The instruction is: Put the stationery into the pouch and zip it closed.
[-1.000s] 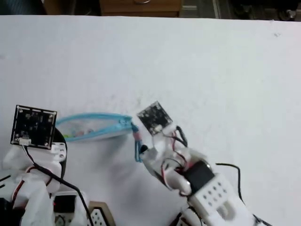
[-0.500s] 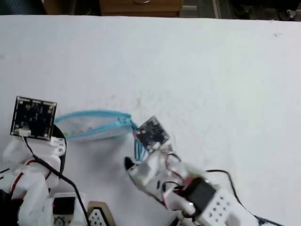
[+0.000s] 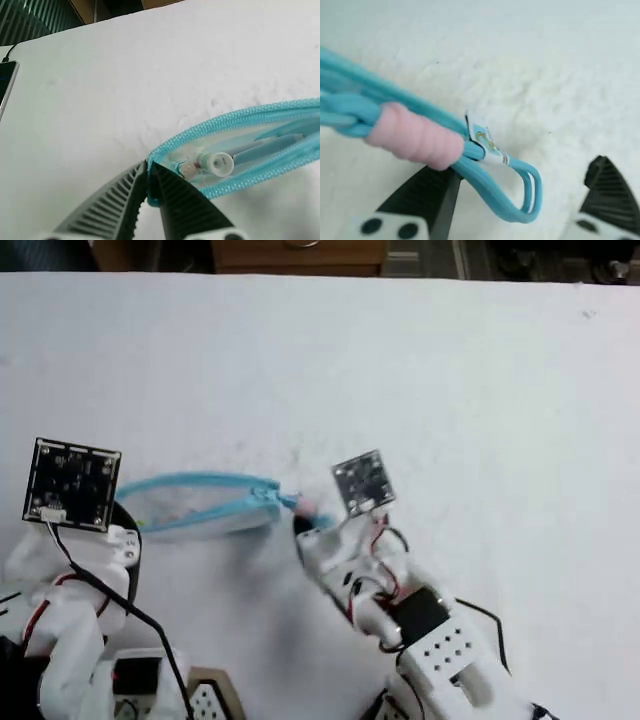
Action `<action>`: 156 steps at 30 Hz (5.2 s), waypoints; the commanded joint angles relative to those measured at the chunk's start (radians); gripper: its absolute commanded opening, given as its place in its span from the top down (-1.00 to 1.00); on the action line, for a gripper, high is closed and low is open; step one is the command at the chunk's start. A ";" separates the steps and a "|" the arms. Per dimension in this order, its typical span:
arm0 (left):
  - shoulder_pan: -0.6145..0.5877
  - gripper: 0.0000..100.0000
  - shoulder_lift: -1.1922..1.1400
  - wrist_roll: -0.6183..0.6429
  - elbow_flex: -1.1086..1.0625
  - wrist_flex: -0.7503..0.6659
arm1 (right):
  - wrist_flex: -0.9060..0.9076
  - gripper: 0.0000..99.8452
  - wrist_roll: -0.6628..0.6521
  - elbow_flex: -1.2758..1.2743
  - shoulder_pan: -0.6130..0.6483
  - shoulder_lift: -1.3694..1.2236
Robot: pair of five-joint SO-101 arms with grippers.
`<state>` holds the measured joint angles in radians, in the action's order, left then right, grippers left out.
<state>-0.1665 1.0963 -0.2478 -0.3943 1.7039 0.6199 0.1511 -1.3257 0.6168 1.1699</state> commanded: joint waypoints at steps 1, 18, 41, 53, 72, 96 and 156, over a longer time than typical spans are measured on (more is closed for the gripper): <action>-0.005 0.95 -0.085 0.014 -0.021 0.009 | -0.019 0.64 -0.040 0.006 -0.050 0.002; -0.005 0.95 -0.085 0.014 -0.021 0.009 | -0.196 0.95 -0.164 -0.143 -0.177 -0.004; -0.005 0.95 -0.085 0.014 -0.012 0.002 | -0.159 0.97 0.153 0.272 -0.414 -0.004; 0.002 0.89 -0.093 0.012 0.098 -0.172 | 0.016 0.97 0.149 0.781 -0.203 -0.012; 0.022 0.59 -0.093 0.014 0.100 -0.186 | 0.084 0.97 0.155 1.310 -0.197 -0.340; 0.025 0.40 -0.096 0.295 0.516 -0.127 | 0.085 0.97 0.149 1.576 -0.194 -0.680; -0.171 0.56 -0.085 0.552 0.417 -0.341 | 0.568 0.97 0.110 2.533 0.036 -1.259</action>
<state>-0.3153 1.0104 0.2739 -0.1227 1.2559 1.2428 0.2616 1.1922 0.6598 -0.0928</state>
